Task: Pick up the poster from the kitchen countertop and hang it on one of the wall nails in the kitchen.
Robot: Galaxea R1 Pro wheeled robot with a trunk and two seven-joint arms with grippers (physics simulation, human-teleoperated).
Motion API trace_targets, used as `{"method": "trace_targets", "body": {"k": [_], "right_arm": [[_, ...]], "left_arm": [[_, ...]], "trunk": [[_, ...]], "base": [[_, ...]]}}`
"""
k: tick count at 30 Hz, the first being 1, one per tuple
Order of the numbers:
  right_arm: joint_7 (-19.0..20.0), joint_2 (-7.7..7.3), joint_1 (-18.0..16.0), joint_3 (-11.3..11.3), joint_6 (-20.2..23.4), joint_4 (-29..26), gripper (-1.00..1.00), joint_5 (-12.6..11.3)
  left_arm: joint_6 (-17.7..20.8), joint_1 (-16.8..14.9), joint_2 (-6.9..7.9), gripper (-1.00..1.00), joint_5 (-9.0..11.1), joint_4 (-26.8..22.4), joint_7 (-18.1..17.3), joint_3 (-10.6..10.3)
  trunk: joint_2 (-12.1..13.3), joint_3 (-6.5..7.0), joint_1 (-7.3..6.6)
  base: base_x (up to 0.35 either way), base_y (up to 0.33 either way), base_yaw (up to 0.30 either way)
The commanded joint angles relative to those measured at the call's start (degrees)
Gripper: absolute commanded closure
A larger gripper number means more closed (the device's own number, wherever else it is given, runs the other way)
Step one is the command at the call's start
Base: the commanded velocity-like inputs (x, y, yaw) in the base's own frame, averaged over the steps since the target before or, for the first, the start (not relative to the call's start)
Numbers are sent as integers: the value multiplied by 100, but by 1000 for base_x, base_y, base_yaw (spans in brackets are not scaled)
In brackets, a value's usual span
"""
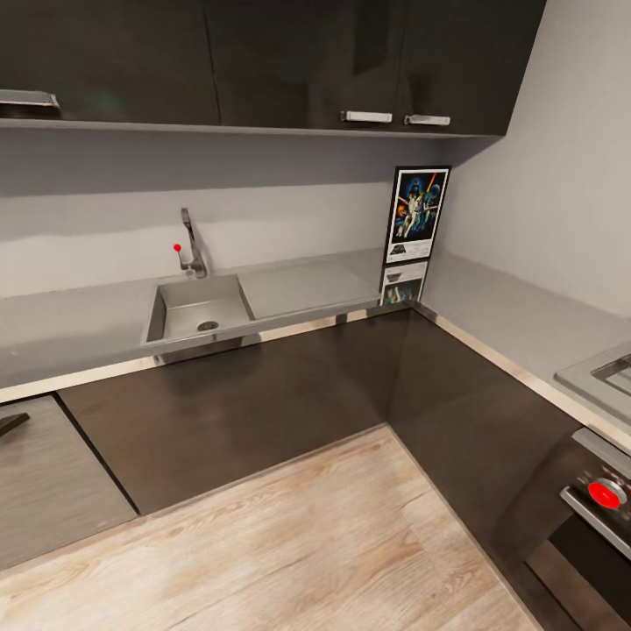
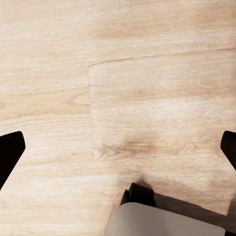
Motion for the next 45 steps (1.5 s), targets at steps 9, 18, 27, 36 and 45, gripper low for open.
{"method": "trace_targets", "body": {"k": [9,18,27,36,45], "right_arm": [[282,-11,63,41,-307,7,-100,-8],[1098,-34,360,92,-1158,104,-100,-21],[1087,-34,363,92,-1167,107,-100,-30],[1081,-34,363,92,-1173,107,-100,-30],[708,-26,363,78,-1173,104,-100,-34]], "left_arm": [[-16,45,-19,-100,11,59,2,0],[-34,123,-48,-100,24,482,8,-22],[-35,124,-49,-100,24,485,8,-22],[-35,124,-49,-100,24,484,8,-22],[-35,124,-47,-100,24,478,8,-16]], "trunk": [[-2,-4,0],[-2,-4,0],[-2,-4,0],[-2,-4,0],[-2,-4,0]], "base": [[0,0,0],[75,0,0],[125,-66,186],[6,-4,288],[0,0,270]]}}
